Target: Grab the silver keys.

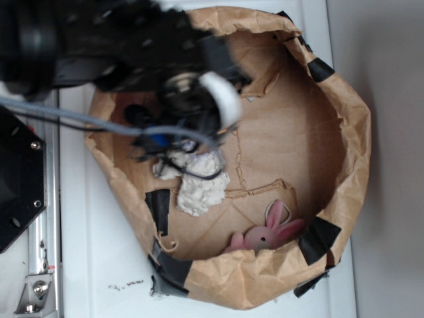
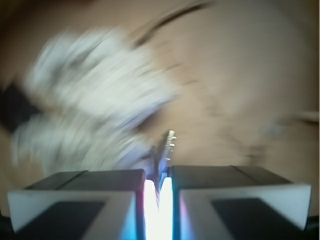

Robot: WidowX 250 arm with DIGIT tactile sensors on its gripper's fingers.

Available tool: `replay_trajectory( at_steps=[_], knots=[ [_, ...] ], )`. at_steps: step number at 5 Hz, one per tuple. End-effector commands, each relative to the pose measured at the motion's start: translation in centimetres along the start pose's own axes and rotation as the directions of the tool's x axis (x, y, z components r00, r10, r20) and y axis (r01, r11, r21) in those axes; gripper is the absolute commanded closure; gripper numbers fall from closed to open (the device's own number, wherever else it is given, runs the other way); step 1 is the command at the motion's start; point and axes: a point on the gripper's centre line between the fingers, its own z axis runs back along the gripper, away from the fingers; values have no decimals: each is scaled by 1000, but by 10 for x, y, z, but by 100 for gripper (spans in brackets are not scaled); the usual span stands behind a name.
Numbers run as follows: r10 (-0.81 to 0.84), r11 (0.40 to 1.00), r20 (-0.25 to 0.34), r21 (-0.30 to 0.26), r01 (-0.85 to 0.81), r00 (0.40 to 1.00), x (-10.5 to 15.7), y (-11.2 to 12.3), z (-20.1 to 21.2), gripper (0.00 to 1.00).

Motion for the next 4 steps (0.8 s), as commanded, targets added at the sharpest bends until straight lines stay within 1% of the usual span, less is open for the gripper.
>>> replay_trajectory(
  at_steps=[1, 2, 3, 4],
  knots=[
    [174, 979, 239, -143, -142, 955, 20, 0, 105, 100],
    [108, 992, 207, -94, -90, 972, 10, -13, 94, 100],
    [116, 991, 203, -93, -98, 972, 11, -13, 92, 100],
    [140, 989, 159, -72, -130, 977, 17, -12, 90, 100]
  ],
)
